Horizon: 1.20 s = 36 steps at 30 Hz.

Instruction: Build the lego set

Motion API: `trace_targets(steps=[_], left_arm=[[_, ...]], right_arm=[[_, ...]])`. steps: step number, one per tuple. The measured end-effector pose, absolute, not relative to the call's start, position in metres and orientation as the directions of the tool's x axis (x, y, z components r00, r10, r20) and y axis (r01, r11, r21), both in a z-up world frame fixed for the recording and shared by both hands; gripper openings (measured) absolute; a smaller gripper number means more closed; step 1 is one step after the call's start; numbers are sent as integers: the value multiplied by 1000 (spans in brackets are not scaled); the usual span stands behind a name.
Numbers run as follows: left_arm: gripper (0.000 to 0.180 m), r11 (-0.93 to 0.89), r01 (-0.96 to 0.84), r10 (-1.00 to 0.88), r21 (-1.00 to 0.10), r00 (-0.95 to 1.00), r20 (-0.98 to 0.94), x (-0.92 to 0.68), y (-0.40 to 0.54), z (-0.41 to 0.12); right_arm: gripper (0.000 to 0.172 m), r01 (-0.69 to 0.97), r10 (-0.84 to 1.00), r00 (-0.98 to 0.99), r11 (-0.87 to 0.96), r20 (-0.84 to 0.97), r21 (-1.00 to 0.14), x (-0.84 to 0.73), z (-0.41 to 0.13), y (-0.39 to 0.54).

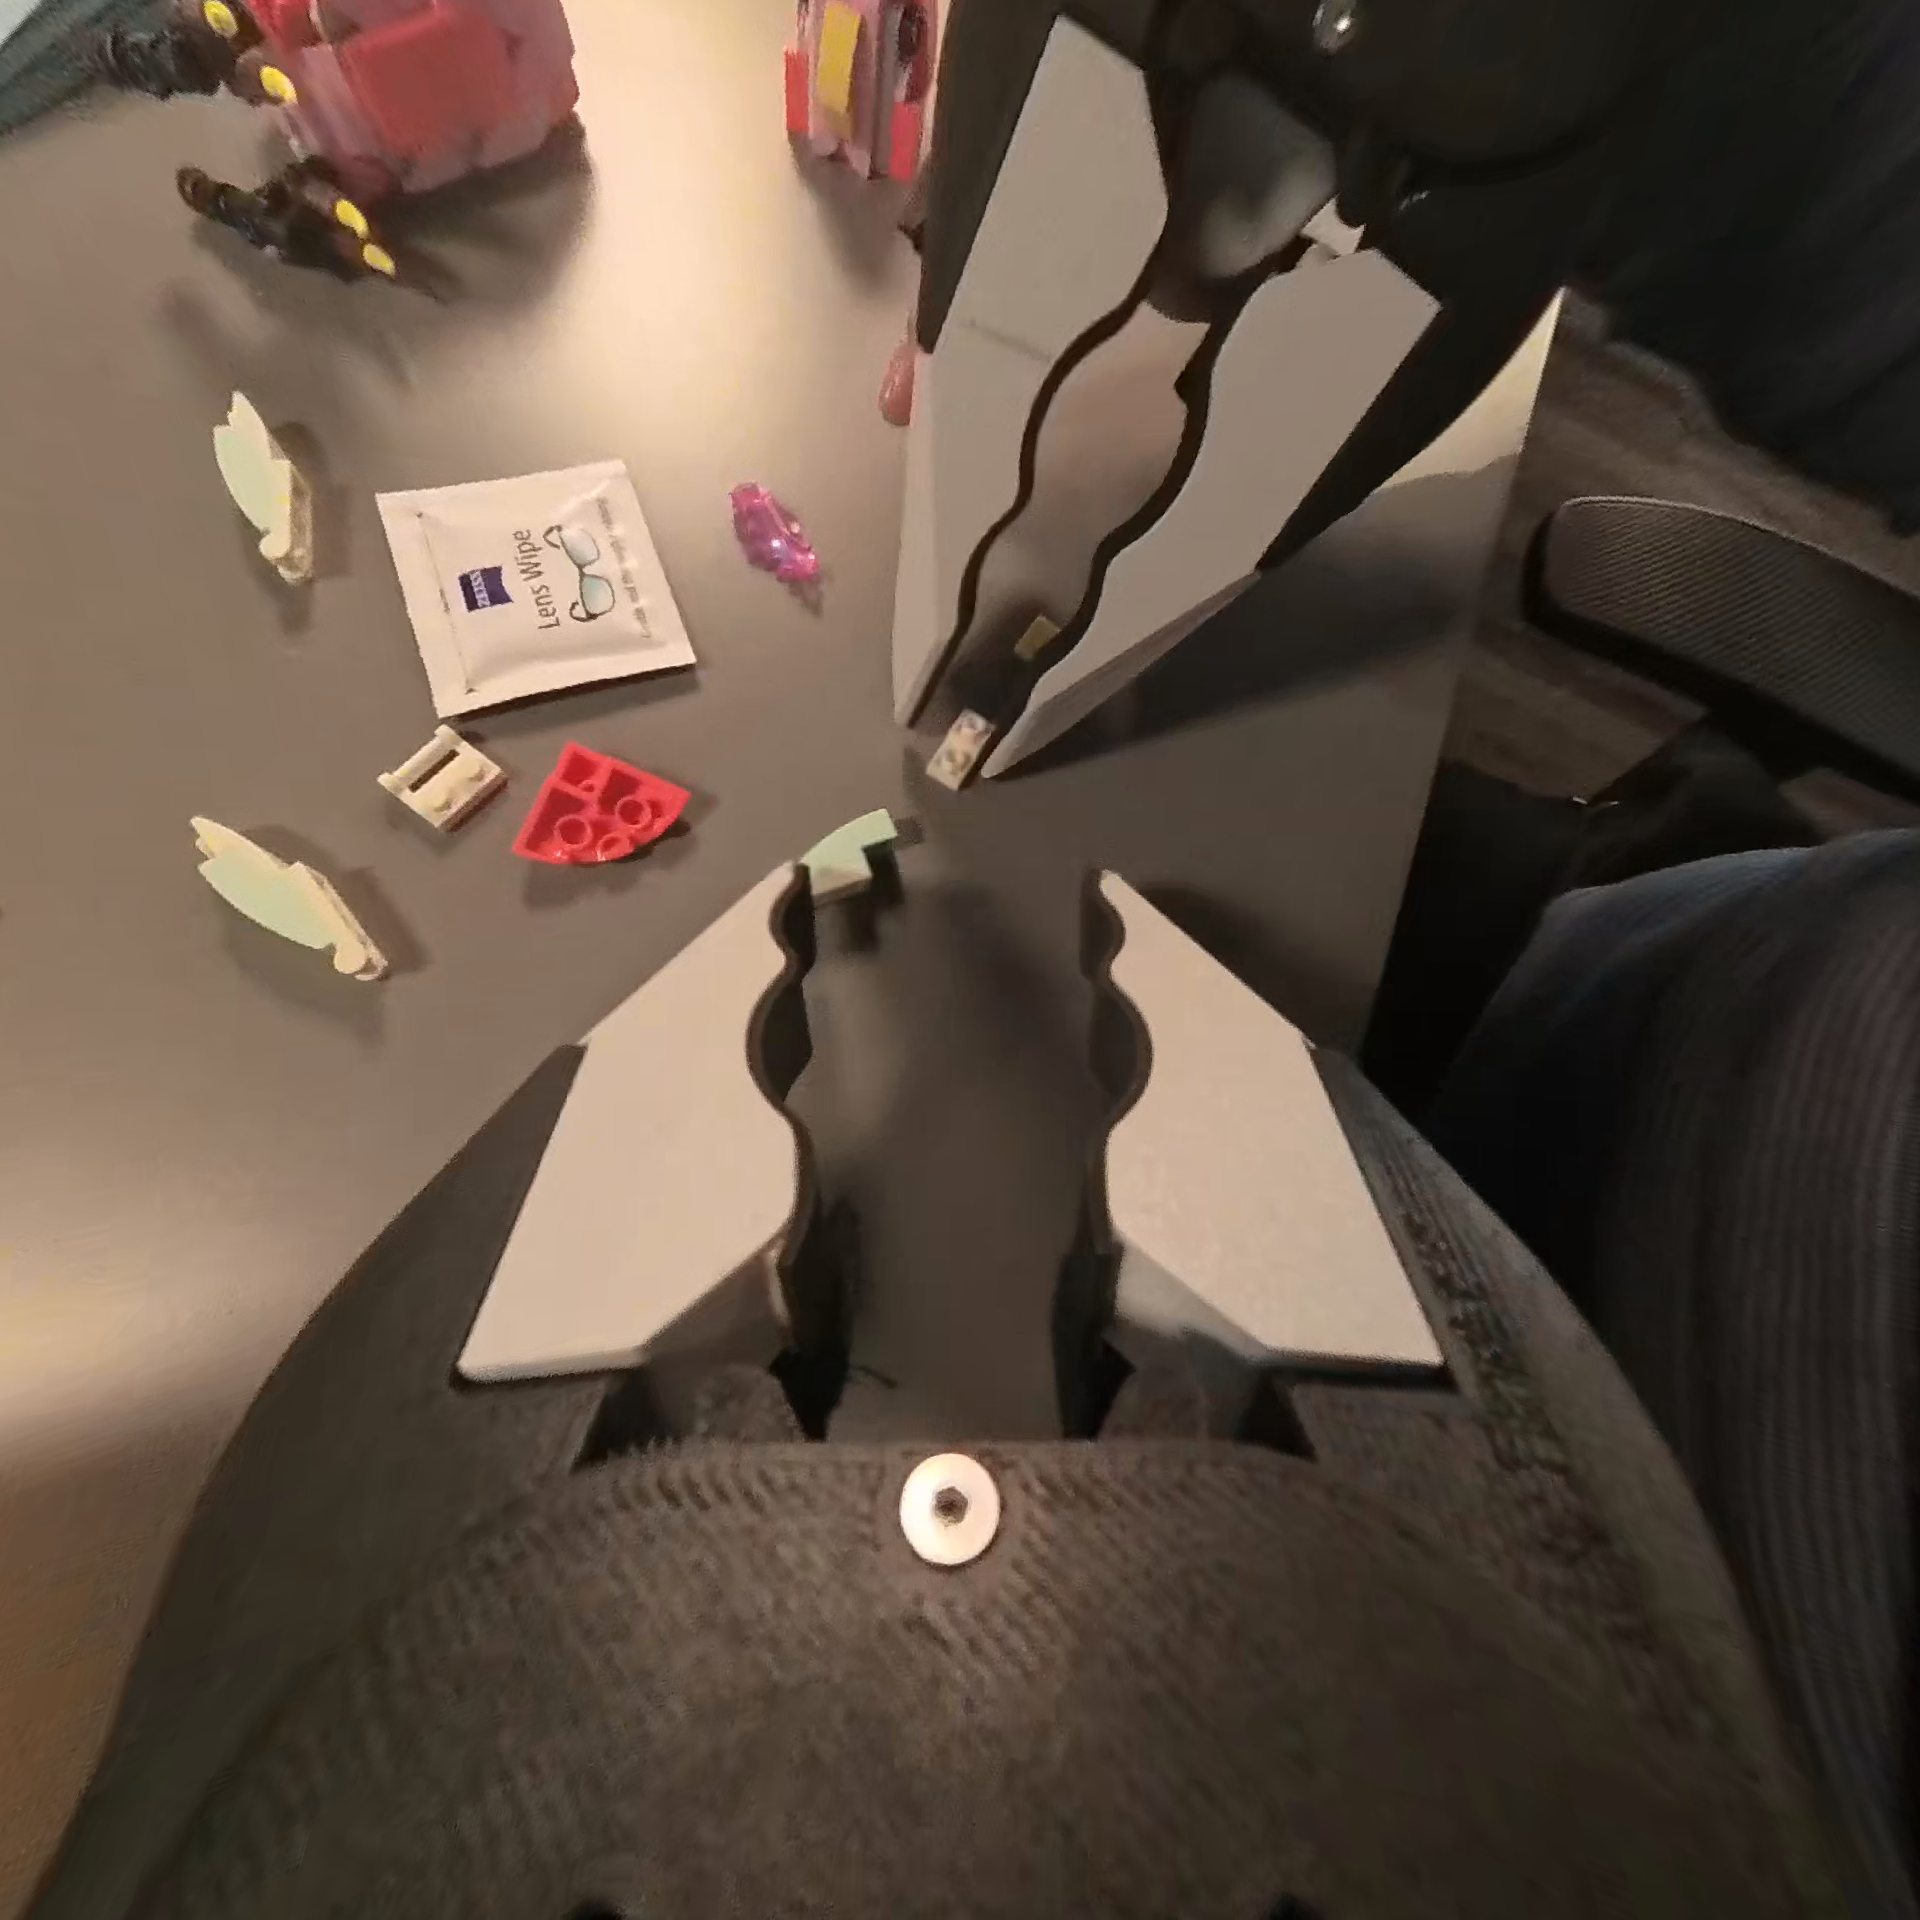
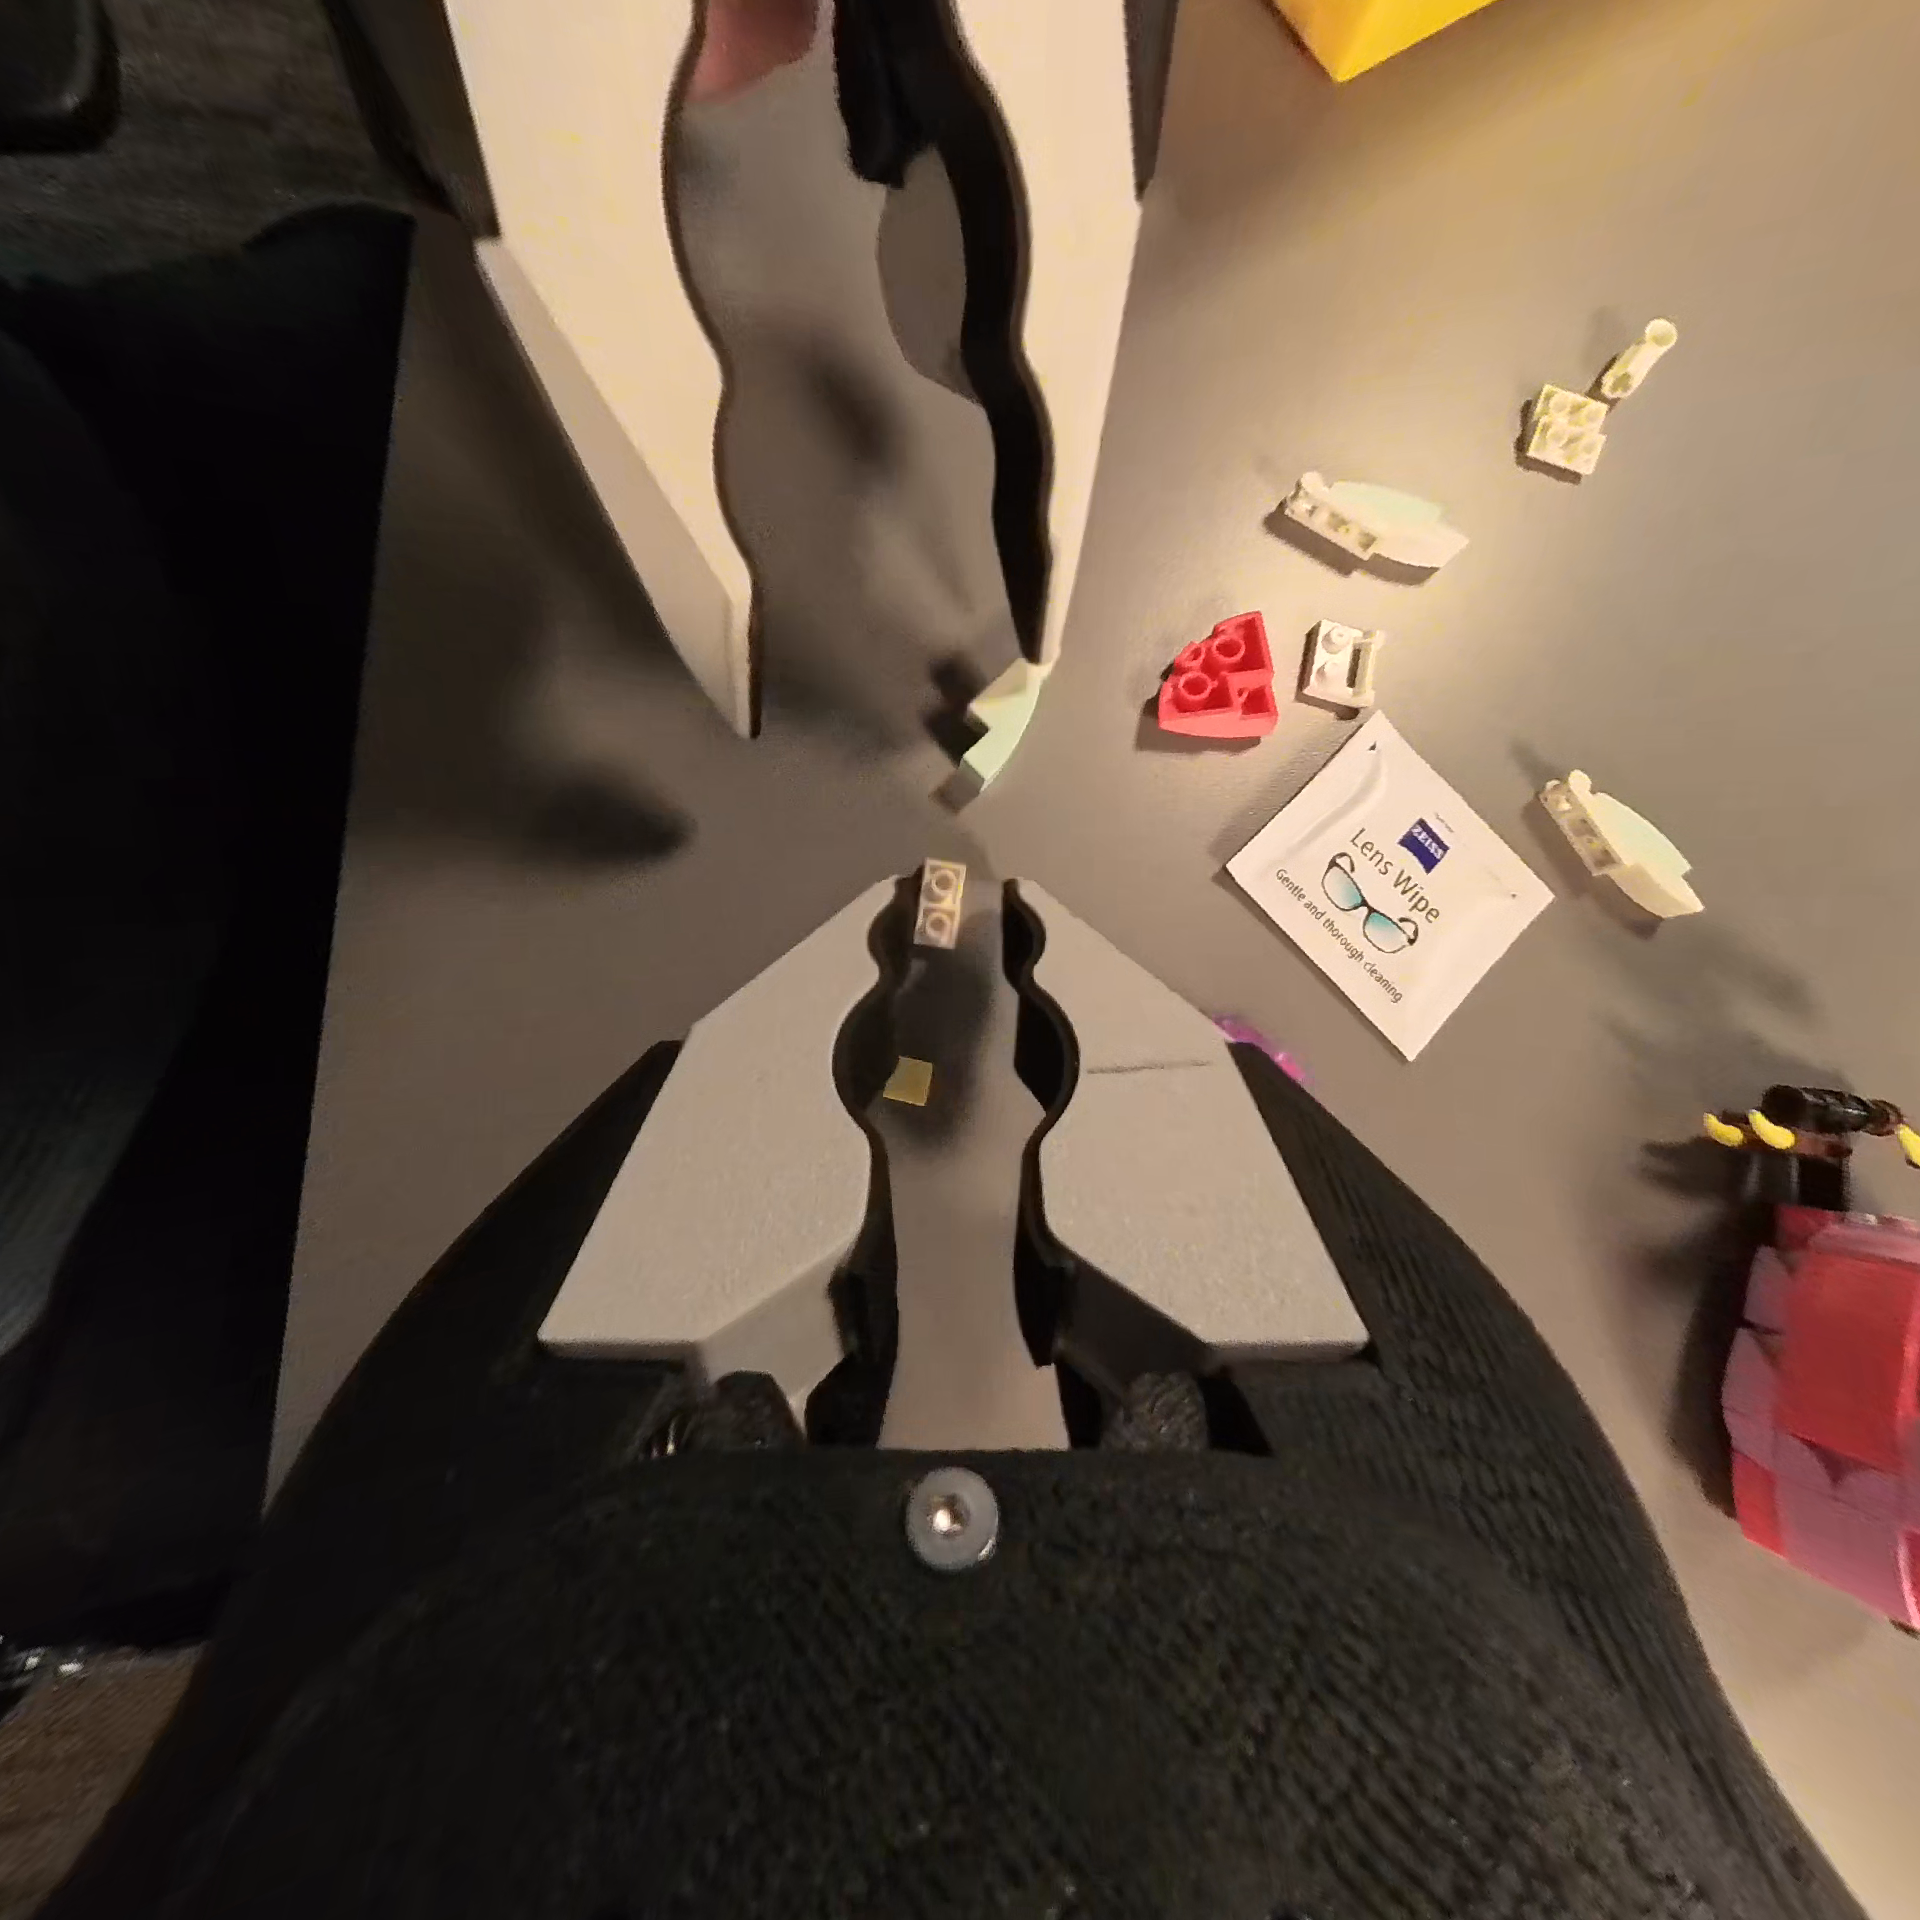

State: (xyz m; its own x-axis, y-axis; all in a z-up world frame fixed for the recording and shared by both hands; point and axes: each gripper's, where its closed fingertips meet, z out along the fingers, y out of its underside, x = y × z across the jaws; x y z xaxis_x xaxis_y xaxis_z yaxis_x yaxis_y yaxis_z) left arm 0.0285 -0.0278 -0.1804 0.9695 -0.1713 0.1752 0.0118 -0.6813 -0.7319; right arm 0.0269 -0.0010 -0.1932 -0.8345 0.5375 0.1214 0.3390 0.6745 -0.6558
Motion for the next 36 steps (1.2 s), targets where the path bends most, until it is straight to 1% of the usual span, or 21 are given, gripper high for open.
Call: trace_targets(steps=[3, 5, 7, 8, 9, 10, 11, 14, 15, 17, 18, 19, 20, 21, 26, 30, 36], left_arm=[[61, -675, -22, -192, -738, 970, 147, 29, -26, -184], [69, -656, -59, -217, -753, 969, 114, 30, -23, -185], [72, -588, -115, -222, -801, 975, 23, 25, -16, -178], [71, -532, -147, -216, -834, 976, -34, 22, -12, -170], [61, -468, -169, -203, -867, 976, -80, 18, -8, -162], [56, -413, -165, -182, -896, 979, -96, 13, -4, -155], [55, -382, -145, -169, -913, 982, -86, 8, -1, -150], [53, -274, -99, -86, -957, 993, -79, -13, 3, -131], [53, -248, -85, -56, -965, 996, -73, -20, 2, -126], [52, -221, -63, 9, -973, 998, -66, -33, -2, -121], [52, -218, -60, 36, -974, 997, -69, -38, -4, -121], [49, -216, -63, 58, -974, 995, -78, -42, -7, -121], [22, -218, -76, 48, -973, 995, -89, -41, -9, -122], [0, -214, -86, 14, -973, 996, -91, -36, -11, -121], [0, -200, -32, 62, -979, 997, -45, -46, -16, -119], [0, -184, -42, 99, -982, 993, -61, -53, -21, -117], [0, -233, -109, 113, -966, 984, -139, -56, -19, -123]], right_arm=[[23, 322, 561, -816, 639, 136, -699, 25, -187, 1], [26, 296, 591, -785, 621, 186, -726, 23, -179, 10], [25, 195, 631, -726, 572, 275, -797, 18, -159, 21], [23, 124, 673, -659, 538, 337, -834, 12, -145, 30], [19, 49, 725, -563, 508, 396, -860, 5, -130, 44], [0, -18, 784, -431, 487, 446, -873, -1, -114, 63], [0, -66, 832, -288, 478, 475, -876, -6, -101, 85], [0, -54, 865, 28, 502, 501, -863, -14, -85, 132], [0, -75, 852, 105, 522, 514, -850, -13, -76, 138], [0, -131, 831, 190, 549, 522, -826, -13, -66, 135], [0, -143, 821, 194, 565, 536, -813, -15, -68, 130], [0, -120, 798, 177, 599, 577, -792, -21, -75, 124], [0, -72, 765, 154, 640, 625, -765, -28, -86, 121], [0, -41, 740, 136, 669, 659, -742, -35, -92, 118], [0, -99, 727, 137, 686, 673, -721, -53, -86, 110], [0, -75, 750, 119, 660, 651, -747, -72, -90, 112], [0, -209, 770, 25, 628, 638, -750, -81, -82, 87]])
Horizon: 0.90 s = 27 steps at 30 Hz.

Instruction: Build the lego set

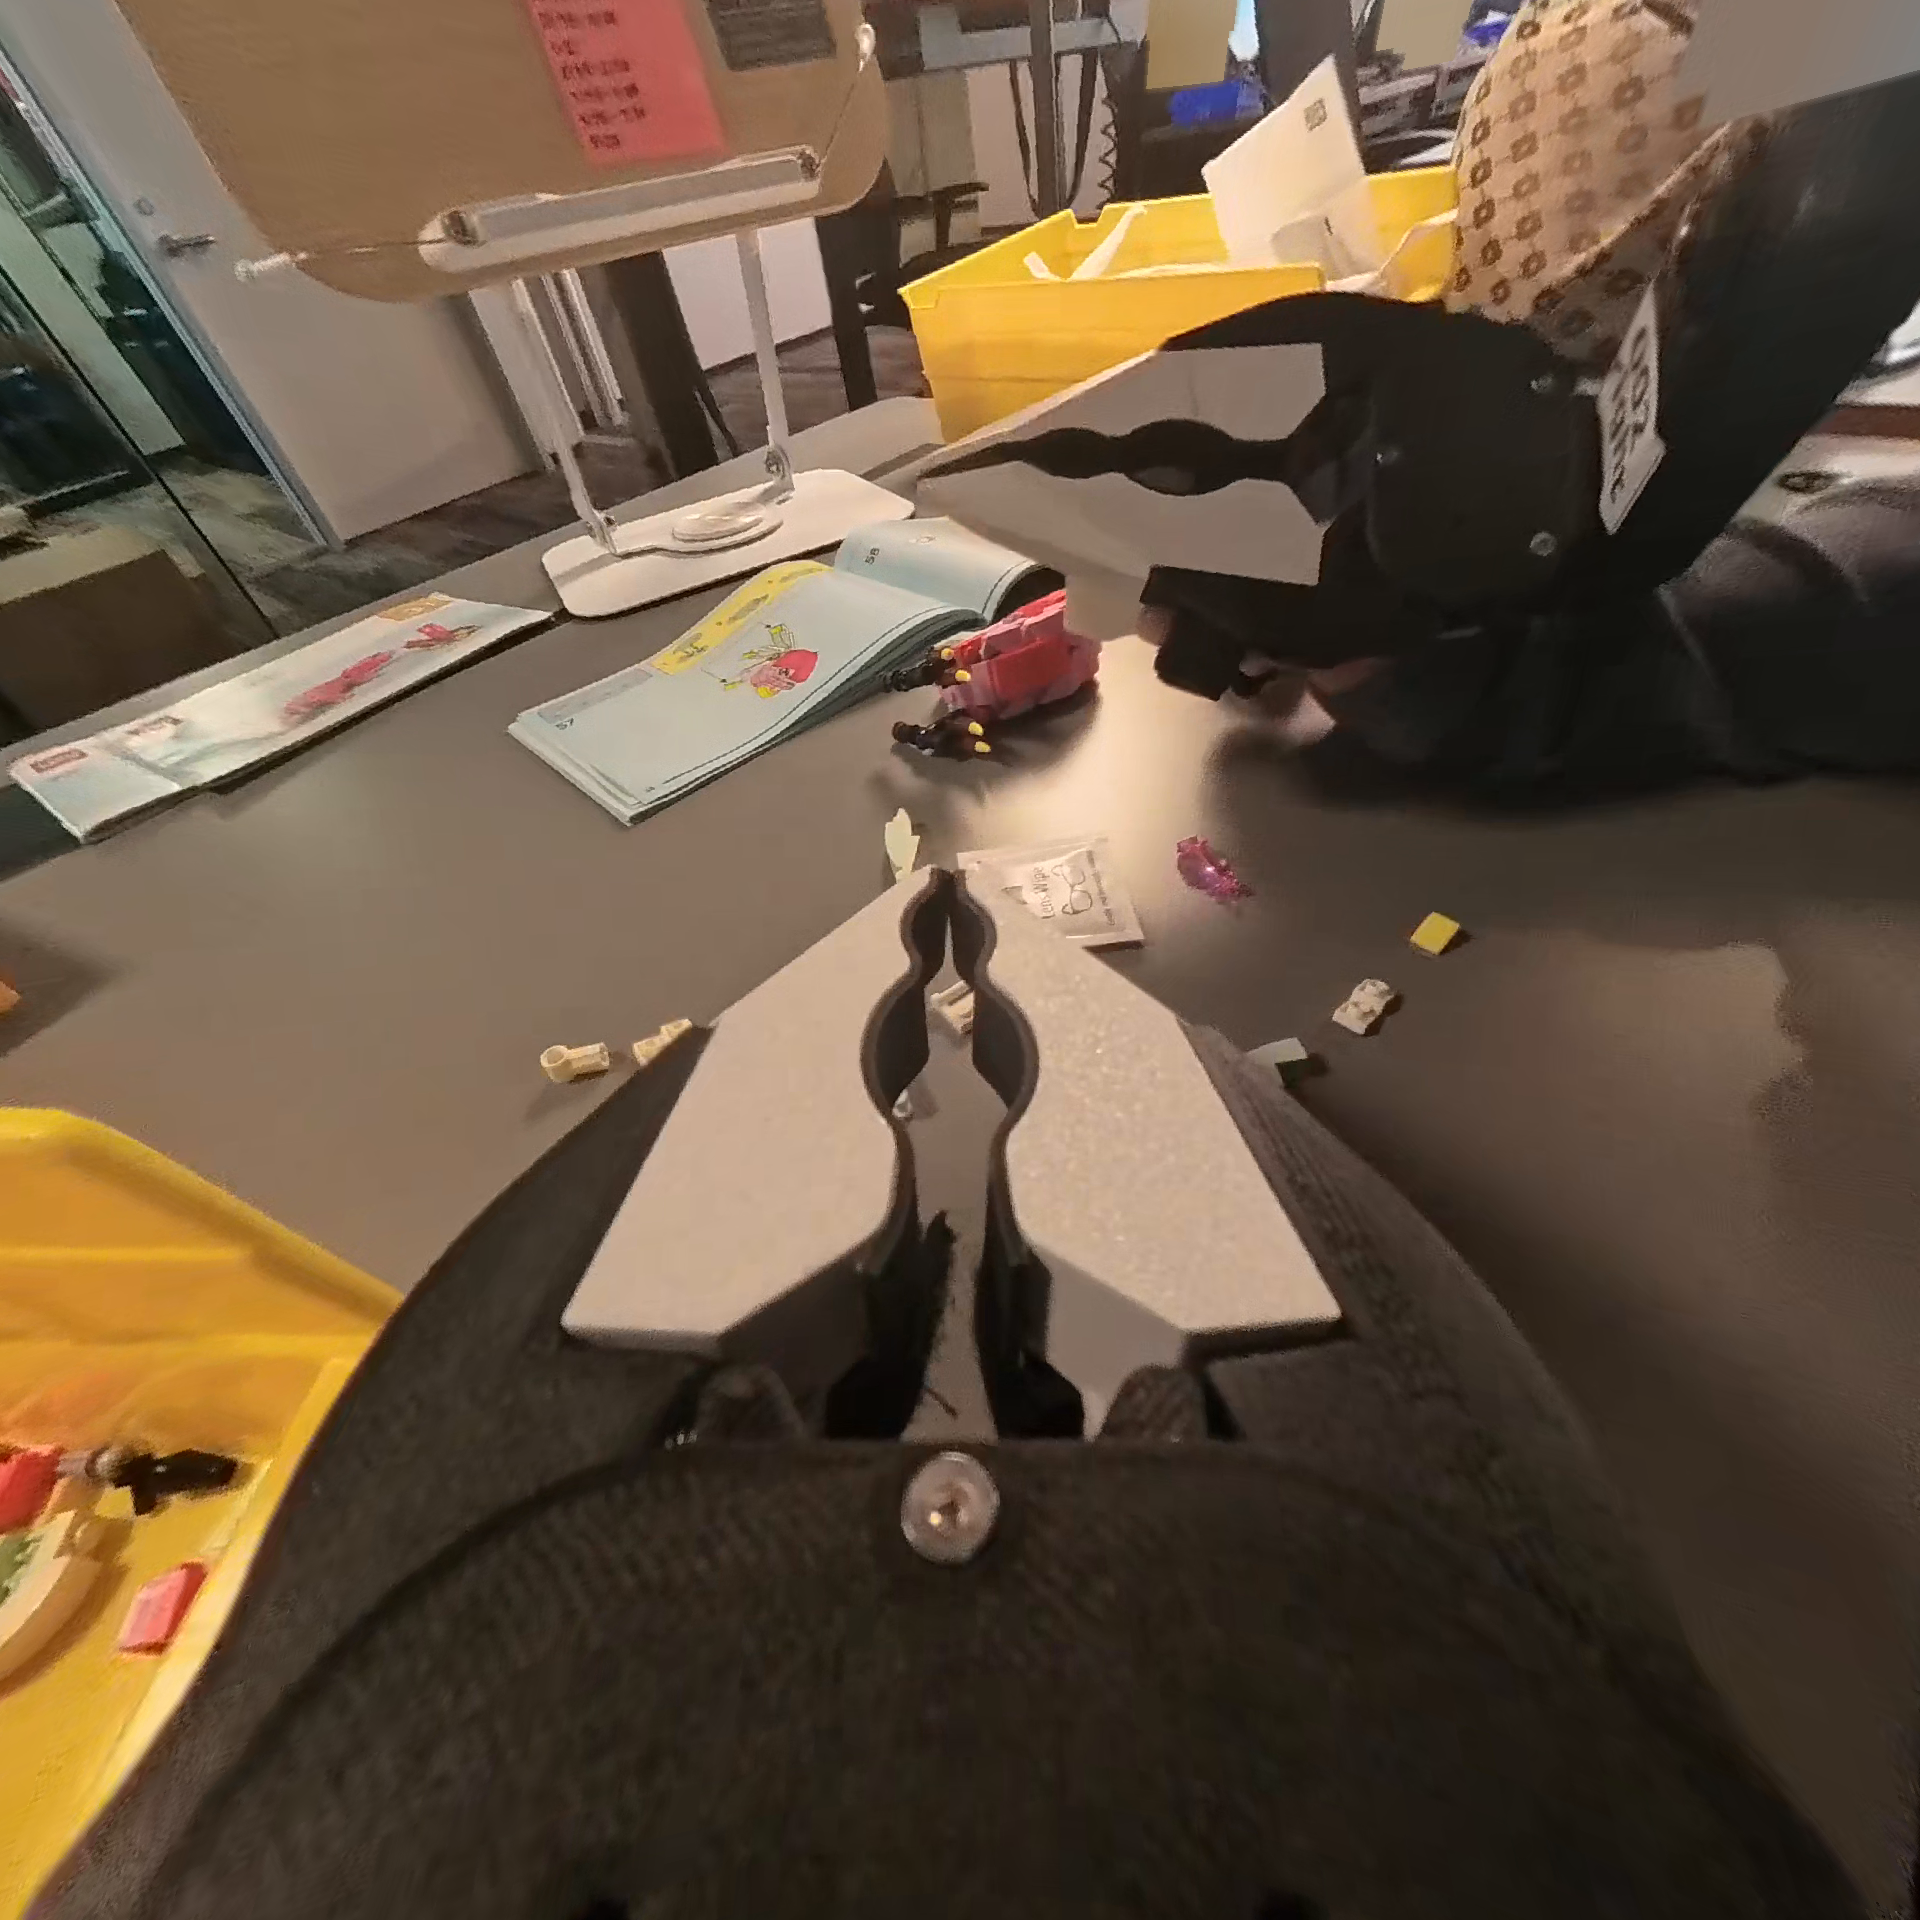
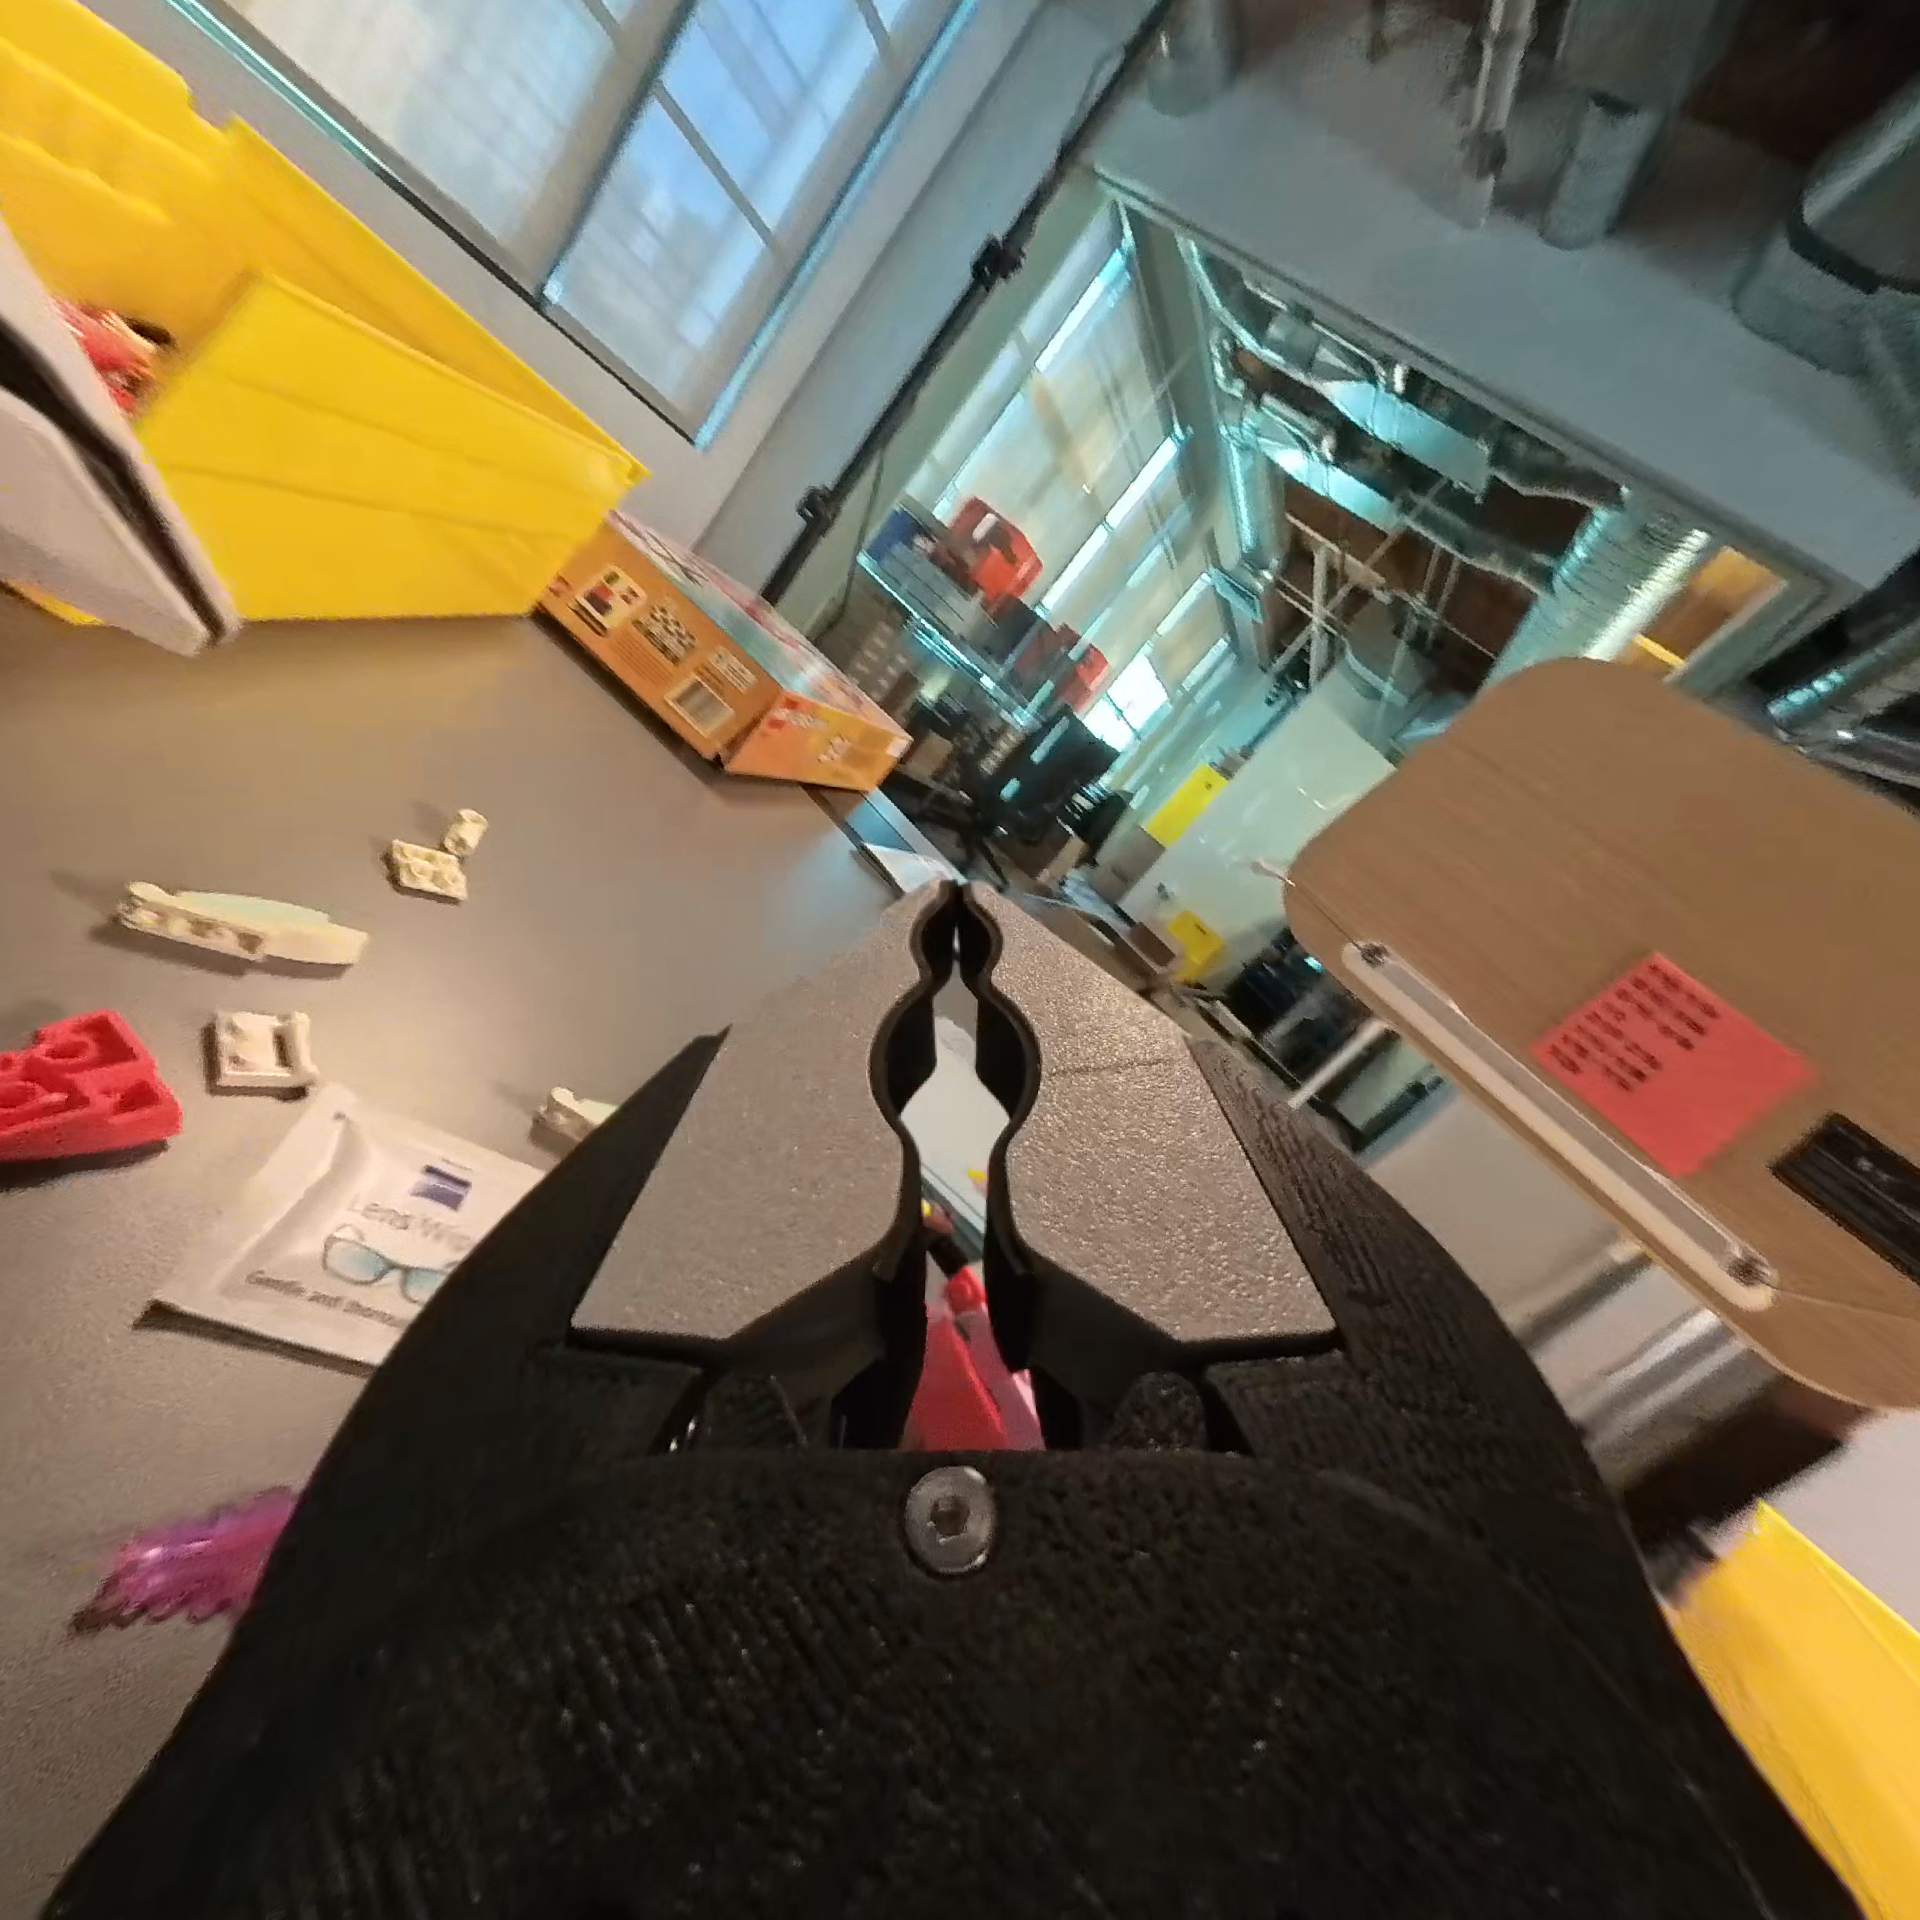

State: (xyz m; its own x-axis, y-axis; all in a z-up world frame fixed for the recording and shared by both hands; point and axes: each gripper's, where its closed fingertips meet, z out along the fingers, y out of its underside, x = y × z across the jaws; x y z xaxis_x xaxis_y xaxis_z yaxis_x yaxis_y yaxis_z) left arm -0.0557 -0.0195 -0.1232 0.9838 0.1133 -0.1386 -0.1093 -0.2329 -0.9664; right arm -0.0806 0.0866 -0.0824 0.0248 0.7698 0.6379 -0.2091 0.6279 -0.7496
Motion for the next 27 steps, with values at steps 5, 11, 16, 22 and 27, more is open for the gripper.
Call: trace_targets(steps=[5, 11, 16, 22, 27], left_arm=[[0, -236, -203, 177, -950, 953, -247, -64, -21, -121], [0, -223, -180, 239, -958, 943, -233, -75, -23, -118], [0, -199, -165, 251, -966, 944, -213, -77, -25, -115], [0, -186, -161, 250, -969, 946, -205, -78, -24, -113], [0, -160, -124, 248, -979, 955, -162, -81, -22, -111]], right_arm=[[0, -354, 786, -85, 551, 613, -756, -61, -72, 67], [0, -368, 786, -106, 538, 609, -758, -56, -71, 64], [0, -361, 800, -106, 523, 591, -772, -56, -71, 68], [0, -333, 822, -69, 515, 565, -790, -58, -70, 82], [0, -320, 850, -60, 480, 523, -817, -59, -69, 90]])
